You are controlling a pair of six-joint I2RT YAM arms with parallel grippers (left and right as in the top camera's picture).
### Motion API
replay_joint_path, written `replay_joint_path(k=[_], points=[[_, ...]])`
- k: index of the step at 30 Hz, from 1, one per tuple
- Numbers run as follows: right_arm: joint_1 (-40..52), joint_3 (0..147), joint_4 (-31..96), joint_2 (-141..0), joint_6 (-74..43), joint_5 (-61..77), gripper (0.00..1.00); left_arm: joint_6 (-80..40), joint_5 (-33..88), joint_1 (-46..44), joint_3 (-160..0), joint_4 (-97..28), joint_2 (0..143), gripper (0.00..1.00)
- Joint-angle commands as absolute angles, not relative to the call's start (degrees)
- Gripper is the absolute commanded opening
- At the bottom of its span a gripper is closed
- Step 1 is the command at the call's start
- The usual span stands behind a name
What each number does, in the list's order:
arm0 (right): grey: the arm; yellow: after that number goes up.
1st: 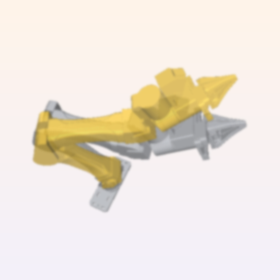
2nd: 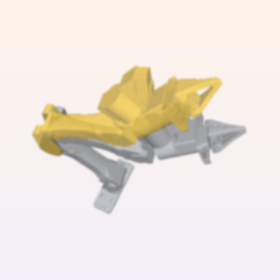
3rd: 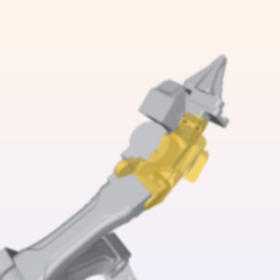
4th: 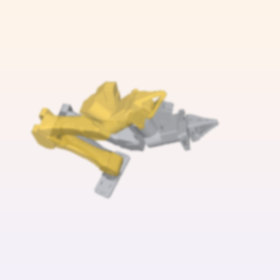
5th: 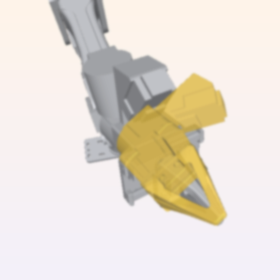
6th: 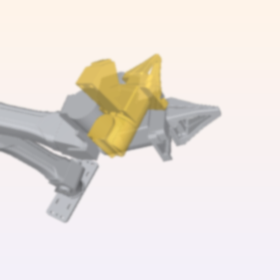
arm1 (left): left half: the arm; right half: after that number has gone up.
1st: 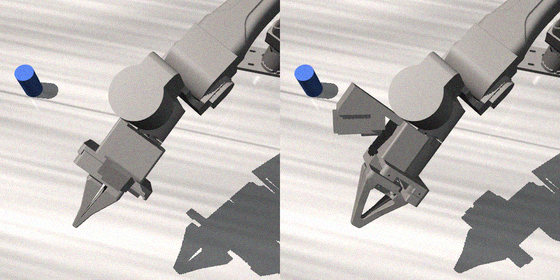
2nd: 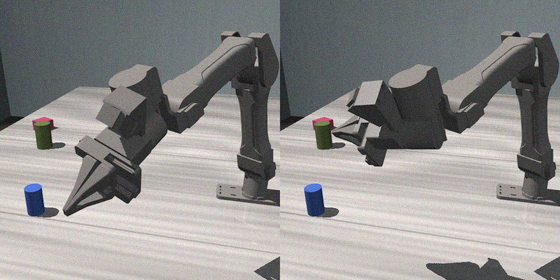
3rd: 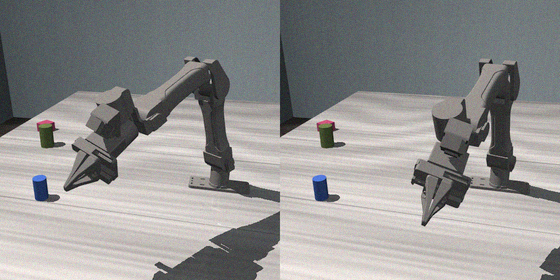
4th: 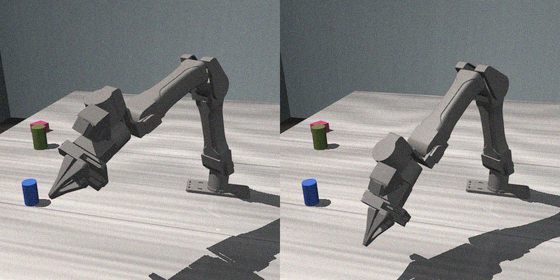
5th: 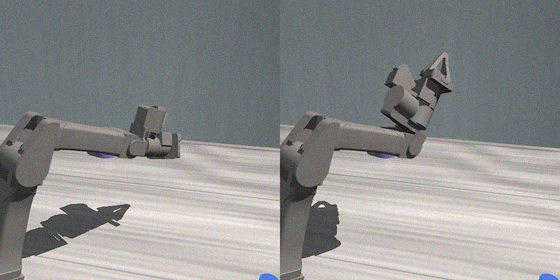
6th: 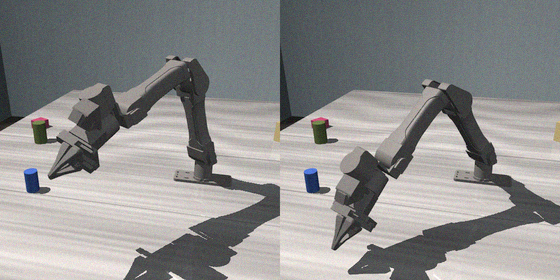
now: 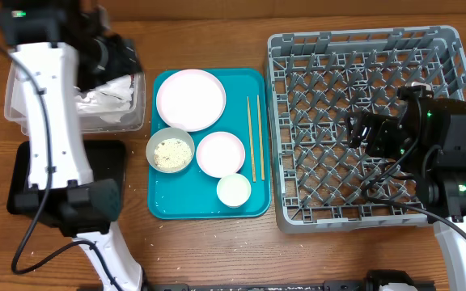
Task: Sort waste into correct bins and load items into the dishwasher
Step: 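Grasp the rim of the rice bowl with the left gripper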
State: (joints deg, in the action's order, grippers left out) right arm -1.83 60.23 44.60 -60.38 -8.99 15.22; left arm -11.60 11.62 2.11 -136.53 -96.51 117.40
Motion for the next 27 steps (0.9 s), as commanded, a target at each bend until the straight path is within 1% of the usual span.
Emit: replay_joint_path(k=[1,3,5,9,11,14,24,27], points=[[-1.61,61.89,44.27,-60.14,-8.91,15.55,1.0,-11.14,11.51,-3.64,-127.94,-96.82,116.31,0.77],[-1.61,61.89,44.27,-60.14,-8.91,15.55,1.0,-13.3,10.68,-6.59,-123.09,-96.33,116.31,0.75],[-1.61,61.89,44.29,-60.14,-8.88,15.55,1.0,-17.58,8.56,-10.46,-114.89,-91.59,116.33,0.72],[-1.61,61.89,44.31,-60.14,-8.84,15.55,1.0,-23.29,6.83,-12.25,-106.87,-82.52,116.33,0.67],[-1.61,61.89,44.34,-60.14,-8.64,15.55,1.0,-25.63,5.93,-12.34,-103.83,-77.95,116.33,0.63],[-1.61,61.89,44.36,-60.14,-8.47,15.53,1.0,-28.36,5.23,-12.4,-98.39,-70.7,116.36,0.5],[-1.61,61.87,45.63,-60.18,-8.45,15.51,1.0,-29.32,3.81,-12.45,-88.71,-60.51,116.46,0.44],[-1.61,61.87,45.6,-60.18,-8.47,15.51,1.0,-29.17,3.79,-12.45,-86.63,-58.57,116.49,0.39]])
